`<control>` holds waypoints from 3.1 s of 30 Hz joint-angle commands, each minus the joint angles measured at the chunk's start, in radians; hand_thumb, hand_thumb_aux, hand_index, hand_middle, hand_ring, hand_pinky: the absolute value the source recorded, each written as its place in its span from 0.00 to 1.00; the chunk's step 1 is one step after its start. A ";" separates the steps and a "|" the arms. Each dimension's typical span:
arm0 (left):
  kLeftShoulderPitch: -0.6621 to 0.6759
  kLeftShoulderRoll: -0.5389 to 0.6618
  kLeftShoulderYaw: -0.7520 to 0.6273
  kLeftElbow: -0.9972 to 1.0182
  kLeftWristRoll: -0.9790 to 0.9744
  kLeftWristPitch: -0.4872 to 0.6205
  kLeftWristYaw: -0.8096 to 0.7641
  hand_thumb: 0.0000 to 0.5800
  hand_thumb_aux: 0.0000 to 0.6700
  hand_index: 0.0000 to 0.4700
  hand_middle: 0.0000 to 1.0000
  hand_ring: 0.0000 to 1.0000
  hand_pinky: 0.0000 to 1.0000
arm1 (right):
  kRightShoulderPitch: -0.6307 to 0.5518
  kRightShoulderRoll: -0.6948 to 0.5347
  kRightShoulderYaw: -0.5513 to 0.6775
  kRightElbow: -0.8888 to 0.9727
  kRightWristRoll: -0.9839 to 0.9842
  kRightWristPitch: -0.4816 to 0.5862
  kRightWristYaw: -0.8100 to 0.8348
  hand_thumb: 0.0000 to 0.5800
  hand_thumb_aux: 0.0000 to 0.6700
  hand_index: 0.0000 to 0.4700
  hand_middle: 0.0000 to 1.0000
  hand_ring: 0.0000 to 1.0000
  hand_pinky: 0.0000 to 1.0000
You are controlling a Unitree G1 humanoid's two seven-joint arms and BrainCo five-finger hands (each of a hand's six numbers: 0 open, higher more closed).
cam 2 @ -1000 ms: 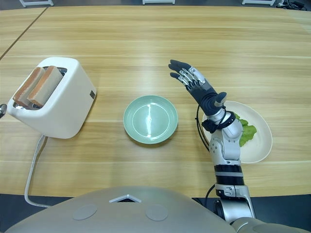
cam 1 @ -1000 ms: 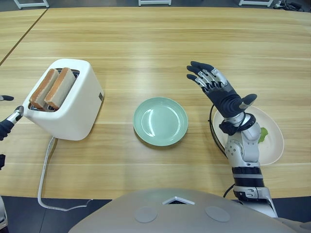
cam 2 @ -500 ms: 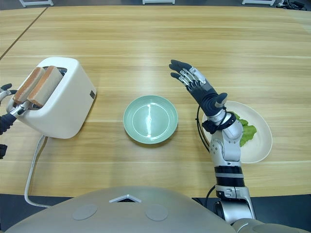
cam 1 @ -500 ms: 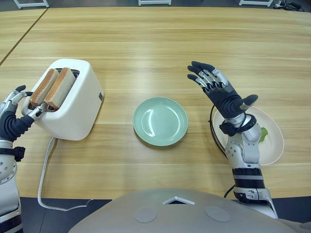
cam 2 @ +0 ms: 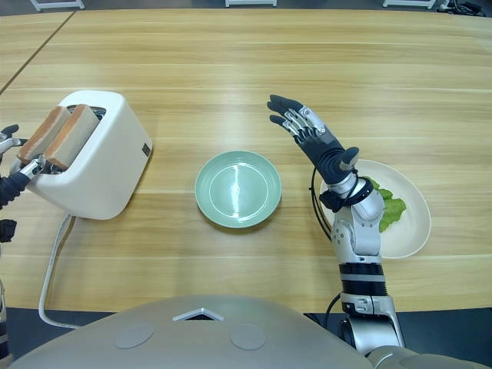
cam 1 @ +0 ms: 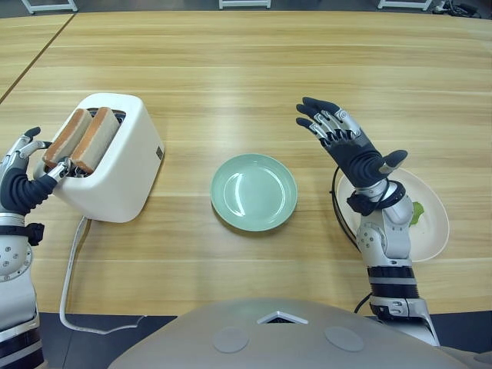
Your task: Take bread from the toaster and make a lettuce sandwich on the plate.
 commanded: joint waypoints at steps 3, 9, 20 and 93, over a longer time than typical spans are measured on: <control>-0.010 0.010 0.002 0.019 0.001 -0.017 0.014 1.00 1.00 1.00 0.00 0.00 0.00 | -0.001 -0.003 0.001 -0.003 -0.017 0.000 -0.004 0.00 0.00 0.00 0.00 0.00 0.00; -0.023 0.004 0.023 0.015 -0.006 -0.066 0.051 1.00 1.00 1.00 0.00 0.00 0.00 | -0.003 -0.001 0.003 0.000 -0.022 -0.002 -0.003 0.00 0.00 0.00 0.00 0.00 0.00; -0.217 0.038 0.190 -0.178 -0.079 -0.158 0.194 1.00 1.00 1.00 0.00 0.00 0.00 | -0.018 0.004 0.005 0.022 -0.030 -0.009 -0.001 0.00 0.00 0.00 0.00 0.00 0.00; -0.075 -0.161 -0.989 -0.076 0.367 -0.239 0.333 0.00 0.00 0.00 0.00 0.00 0.00 | 0.060 -0.599 -0.366 0.181 -0.734 -0.464 -0.080 0.00 0.00 0.00 0.00 0.00 0.00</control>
